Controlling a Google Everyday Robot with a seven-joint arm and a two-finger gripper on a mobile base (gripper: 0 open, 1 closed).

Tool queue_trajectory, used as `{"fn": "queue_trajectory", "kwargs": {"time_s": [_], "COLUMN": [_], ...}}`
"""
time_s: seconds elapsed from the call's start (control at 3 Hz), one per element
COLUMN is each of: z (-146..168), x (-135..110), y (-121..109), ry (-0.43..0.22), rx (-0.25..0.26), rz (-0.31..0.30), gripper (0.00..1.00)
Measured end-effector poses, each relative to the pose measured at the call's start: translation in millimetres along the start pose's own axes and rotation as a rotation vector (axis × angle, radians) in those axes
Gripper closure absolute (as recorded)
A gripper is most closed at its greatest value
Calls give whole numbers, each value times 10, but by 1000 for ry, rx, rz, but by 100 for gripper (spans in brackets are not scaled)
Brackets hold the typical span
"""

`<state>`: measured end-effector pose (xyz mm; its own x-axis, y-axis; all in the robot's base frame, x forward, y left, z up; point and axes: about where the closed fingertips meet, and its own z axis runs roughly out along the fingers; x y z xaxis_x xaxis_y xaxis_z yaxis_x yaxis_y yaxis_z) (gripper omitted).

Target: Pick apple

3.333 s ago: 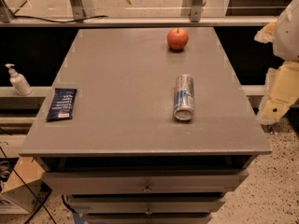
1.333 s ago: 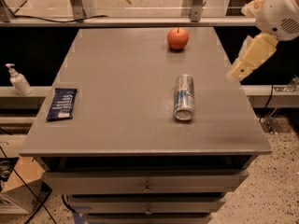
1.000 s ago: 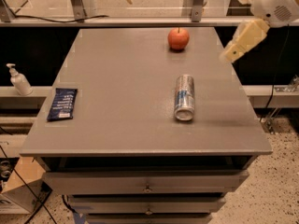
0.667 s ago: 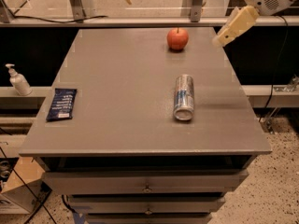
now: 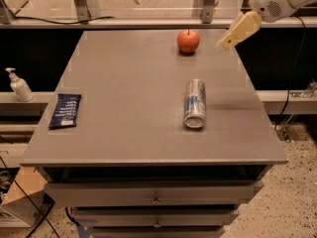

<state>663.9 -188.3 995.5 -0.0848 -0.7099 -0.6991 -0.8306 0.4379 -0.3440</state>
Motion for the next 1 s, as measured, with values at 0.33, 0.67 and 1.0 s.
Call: {"fn": "queue_trajectory", "kwargs": {"time_s": [0.33,0.67,1.0], "z": [384,807,1187], "x": [-37,-28,57], "y": [-150,-275,-408], "ry": [-62,-112,-151], "rx": [35,47,66], "rz": [46,102,184], "gripper": [0,0,0]}}
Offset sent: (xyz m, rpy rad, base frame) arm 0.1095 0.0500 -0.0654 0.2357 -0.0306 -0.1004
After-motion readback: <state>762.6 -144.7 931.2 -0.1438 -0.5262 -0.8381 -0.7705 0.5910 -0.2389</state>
